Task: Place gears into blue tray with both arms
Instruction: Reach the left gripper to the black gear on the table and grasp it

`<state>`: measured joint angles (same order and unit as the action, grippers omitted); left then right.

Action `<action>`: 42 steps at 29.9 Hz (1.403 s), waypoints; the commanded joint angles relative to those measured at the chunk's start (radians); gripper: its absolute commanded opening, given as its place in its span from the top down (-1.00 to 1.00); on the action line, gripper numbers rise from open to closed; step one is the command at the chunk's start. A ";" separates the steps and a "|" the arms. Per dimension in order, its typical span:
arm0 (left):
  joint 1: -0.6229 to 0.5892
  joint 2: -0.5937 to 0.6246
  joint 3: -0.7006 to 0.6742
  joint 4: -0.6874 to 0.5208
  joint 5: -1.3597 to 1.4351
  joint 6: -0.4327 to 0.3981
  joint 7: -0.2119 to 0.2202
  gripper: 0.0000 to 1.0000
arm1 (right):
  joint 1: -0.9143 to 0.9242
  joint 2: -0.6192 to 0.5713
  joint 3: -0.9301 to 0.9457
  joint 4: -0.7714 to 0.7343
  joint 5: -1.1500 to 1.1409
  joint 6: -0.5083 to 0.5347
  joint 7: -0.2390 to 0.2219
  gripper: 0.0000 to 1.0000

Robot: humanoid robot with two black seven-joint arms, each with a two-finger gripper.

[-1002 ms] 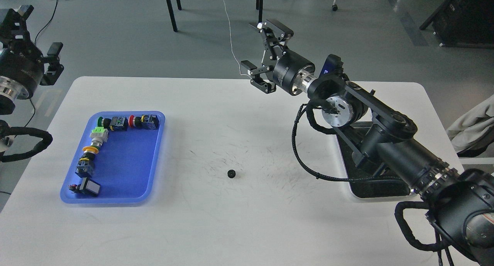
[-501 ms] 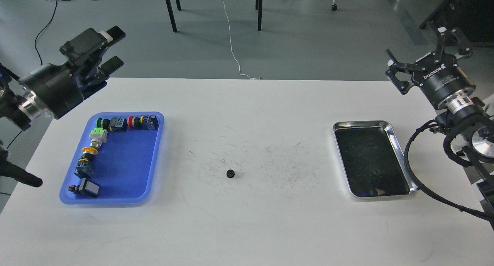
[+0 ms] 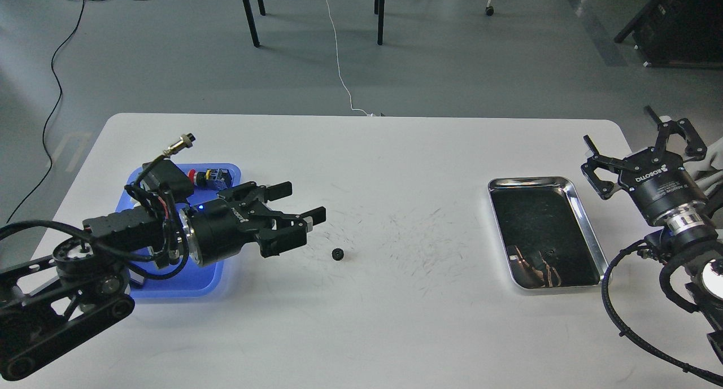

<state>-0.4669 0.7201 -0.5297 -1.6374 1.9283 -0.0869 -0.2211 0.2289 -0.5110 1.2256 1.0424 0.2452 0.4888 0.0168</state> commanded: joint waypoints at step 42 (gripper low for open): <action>0.065 -0.393 0.045 0.415 0.253 0.013 0.075 -0.62 | 0.010 -0.006 -0.054 -0.010 -0.011 0.000 -0.001 -0.92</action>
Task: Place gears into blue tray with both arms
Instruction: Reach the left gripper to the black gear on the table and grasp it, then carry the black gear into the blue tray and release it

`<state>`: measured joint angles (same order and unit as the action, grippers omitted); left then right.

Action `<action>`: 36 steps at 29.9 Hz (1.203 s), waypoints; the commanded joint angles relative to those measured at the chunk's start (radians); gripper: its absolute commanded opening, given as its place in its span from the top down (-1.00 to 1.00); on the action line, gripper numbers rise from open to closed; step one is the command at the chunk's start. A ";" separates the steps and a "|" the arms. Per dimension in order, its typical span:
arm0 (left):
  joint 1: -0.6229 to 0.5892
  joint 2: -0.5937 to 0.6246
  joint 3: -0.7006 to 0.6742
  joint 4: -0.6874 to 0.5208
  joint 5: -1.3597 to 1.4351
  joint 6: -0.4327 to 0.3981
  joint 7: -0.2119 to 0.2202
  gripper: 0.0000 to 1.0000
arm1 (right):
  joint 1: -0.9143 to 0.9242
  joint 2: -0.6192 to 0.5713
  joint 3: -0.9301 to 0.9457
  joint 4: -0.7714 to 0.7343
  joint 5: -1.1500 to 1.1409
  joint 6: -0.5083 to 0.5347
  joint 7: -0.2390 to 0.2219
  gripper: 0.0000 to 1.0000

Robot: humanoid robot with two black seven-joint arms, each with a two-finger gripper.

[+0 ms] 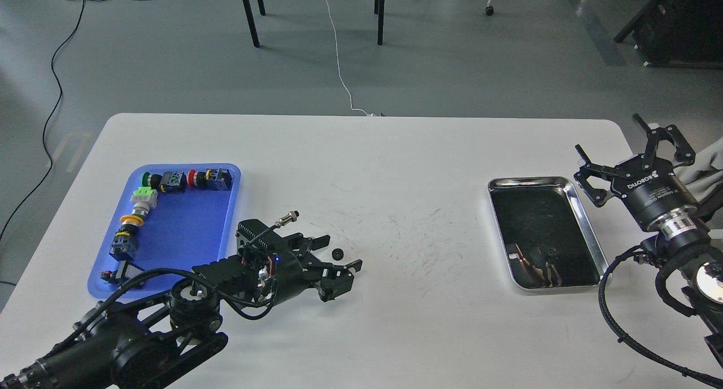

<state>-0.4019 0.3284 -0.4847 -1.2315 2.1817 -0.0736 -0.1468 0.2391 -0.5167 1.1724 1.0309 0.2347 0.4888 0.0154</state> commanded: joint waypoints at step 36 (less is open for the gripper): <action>-0.040 0.375 -0.055 -0.183 0.000 0.084 0.003 0.98 | -0.001 -0.009 0.000 0.038 0.000 0.000 0.000 -0.92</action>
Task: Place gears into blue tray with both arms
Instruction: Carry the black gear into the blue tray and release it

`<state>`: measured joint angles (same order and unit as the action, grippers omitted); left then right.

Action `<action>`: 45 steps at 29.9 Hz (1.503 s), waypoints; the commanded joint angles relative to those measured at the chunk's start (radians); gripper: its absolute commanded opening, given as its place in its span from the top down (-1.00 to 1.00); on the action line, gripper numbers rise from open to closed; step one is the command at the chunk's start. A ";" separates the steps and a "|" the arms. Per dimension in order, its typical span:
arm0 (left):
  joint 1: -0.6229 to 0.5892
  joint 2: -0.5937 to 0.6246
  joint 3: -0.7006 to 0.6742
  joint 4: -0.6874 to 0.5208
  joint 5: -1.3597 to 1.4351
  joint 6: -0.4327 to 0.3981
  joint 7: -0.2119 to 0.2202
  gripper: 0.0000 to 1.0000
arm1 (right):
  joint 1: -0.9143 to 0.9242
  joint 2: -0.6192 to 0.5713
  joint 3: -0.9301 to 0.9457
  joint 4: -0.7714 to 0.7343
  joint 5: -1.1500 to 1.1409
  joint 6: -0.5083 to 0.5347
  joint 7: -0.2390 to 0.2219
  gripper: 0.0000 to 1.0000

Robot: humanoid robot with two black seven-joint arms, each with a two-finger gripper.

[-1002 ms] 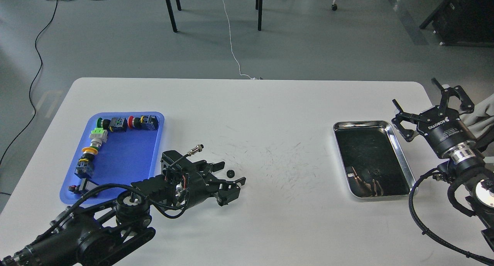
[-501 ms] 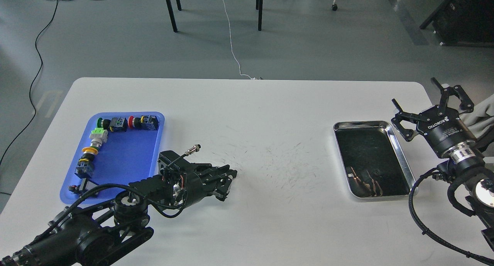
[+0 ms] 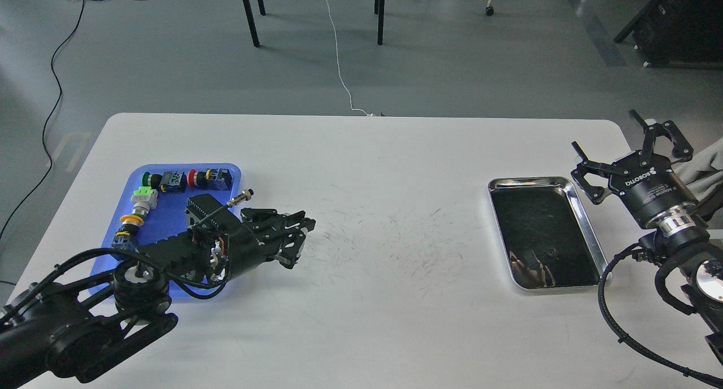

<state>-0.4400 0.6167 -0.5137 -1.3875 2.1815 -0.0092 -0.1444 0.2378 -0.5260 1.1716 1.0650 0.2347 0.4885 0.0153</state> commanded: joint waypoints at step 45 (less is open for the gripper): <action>-0.037 0.094 0.038 0.389 -0.228 0.236 -0.035 -0.79 | 0.000 -0.003 0.000 0.018 0.000 0.000 0.000 -0.92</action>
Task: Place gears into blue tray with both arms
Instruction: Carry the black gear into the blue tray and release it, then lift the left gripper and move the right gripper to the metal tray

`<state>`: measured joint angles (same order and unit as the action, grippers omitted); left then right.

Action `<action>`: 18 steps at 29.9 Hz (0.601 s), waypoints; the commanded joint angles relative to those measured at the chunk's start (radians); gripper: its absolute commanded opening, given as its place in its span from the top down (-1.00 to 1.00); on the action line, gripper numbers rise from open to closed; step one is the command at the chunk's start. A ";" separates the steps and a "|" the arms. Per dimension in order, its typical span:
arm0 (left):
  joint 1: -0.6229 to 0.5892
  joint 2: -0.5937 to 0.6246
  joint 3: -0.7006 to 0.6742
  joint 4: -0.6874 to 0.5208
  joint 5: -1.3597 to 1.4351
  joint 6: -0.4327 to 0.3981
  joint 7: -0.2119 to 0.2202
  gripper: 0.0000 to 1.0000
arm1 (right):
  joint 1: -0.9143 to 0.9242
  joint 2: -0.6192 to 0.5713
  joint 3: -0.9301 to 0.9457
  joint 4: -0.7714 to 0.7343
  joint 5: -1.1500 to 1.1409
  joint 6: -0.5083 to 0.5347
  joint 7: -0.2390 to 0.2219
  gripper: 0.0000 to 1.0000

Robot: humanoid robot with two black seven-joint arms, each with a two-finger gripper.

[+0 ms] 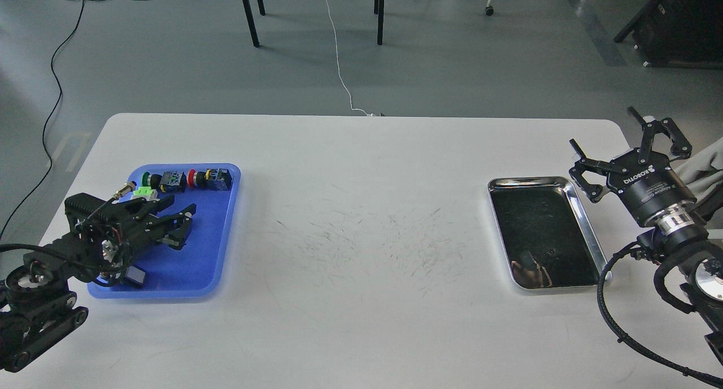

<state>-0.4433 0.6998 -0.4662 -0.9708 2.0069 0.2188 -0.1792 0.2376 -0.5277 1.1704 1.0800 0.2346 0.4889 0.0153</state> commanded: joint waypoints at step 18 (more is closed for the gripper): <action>-0.206 -0.048 -0.290 -0.187 -1.360 -0.004 0.040 -0.95 | 0.230 -0.251 -0.185 0.363 -0.334 -0.127 -0.074 -0.96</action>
<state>-0.6561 0.6831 -0.7014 -1.1431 0.8280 0.2249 -0.1547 0.3775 -0.6959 1.0787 1.3513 0.0374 0.3907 -0.0360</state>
